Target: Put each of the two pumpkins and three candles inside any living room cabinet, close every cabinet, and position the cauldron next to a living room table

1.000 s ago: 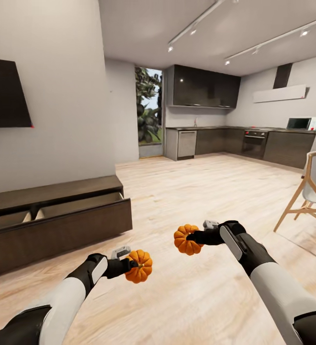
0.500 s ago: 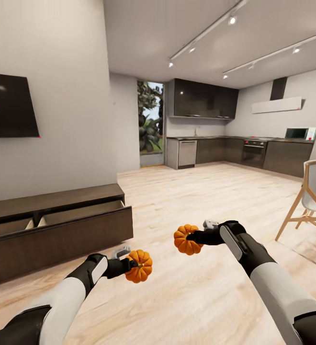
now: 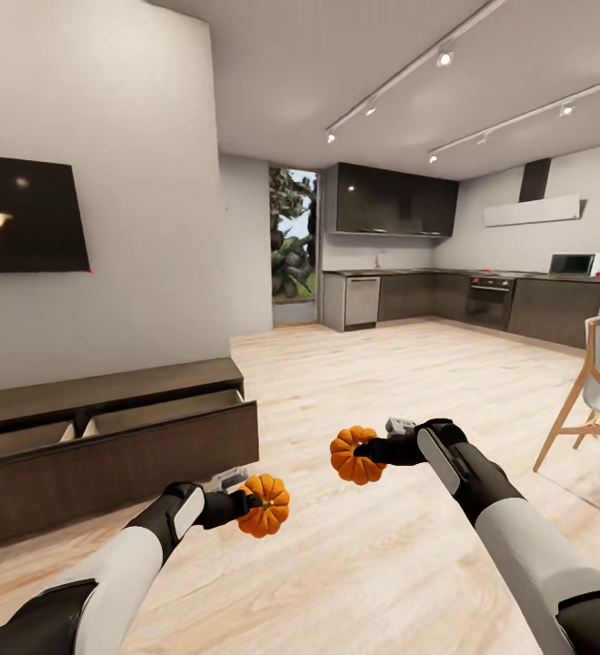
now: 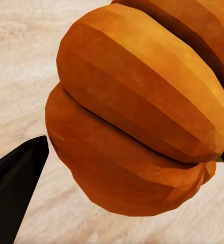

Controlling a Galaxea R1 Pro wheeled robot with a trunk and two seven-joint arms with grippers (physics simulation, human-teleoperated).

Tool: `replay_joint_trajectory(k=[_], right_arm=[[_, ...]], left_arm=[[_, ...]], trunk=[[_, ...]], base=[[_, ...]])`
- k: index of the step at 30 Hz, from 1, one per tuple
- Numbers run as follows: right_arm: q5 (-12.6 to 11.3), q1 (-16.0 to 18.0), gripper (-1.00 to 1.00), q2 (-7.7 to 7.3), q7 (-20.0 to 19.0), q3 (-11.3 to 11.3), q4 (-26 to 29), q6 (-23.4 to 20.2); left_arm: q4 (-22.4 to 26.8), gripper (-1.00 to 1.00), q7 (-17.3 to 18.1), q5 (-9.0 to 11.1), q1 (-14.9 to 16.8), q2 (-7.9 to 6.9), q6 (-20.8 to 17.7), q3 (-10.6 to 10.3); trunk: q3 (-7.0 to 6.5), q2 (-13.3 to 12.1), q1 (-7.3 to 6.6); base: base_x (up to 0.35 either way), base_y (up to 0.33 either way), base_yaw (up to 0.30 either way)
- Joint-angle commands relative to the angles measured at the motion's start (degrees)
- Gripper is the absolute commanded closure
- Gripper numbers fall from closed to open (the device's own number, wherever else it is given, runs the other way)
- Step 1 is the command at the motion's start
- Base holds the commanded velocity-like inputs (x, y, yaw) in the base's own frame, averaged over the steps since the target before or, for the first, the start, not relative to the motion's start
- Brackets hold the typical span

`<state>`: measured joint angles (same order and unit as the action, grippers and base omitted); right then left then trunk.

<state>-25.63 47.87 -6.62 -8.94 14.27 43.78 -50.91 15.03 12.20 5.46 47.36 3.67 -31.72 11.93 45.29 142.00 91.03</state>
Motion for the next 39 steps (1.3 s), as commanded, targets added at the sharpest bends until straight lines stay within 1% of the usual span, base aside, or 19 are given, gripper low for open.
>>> replay_joint_trajectory(k=[1, 23, 35, 39], right_arm=[[0.5, 0.0, 1.0, -0.06, -0.5, 0.1, 0.1, -0.2], [0.4, 0.0, 1.0, -0.06, -0.5, 0.1, 0.1, -0.2], [0.4, 0.0, 1.0, -0.06, -0.5, 0.0, 0.1, -0.2], [0.4, 0.0, 1.0, -0.06, -0.5, 0.0, 0.1, -0.2]], left_arm=[[0.1, 1.0, -0.2, 0.5, 0.0, 0.0, -0.4, 0.1], [0.1, 1.0, -0.2, 0.5, 0.0, -0.07, -0.4, 0.1], [0.1, 1.0, -0.2, 0.5, 0.0, -0.07, -0.4, 0.1], [0.1, 1.0, -0.2, 0.5, 0.0, -0.07, -0.4, 0.1]], trunk=[[-0.02, -0.4, -0.24], [-2.02, -9.2, -5.07], [-3.99, -14.0, -7.71], [-4.4, -15.6, -8.59]], base=[[0.0, 0.0, 0.093], [0.0, 0.0, 0.08], [0.0, 0.0, 0.01], [0.0, 0.0, 0.074]])
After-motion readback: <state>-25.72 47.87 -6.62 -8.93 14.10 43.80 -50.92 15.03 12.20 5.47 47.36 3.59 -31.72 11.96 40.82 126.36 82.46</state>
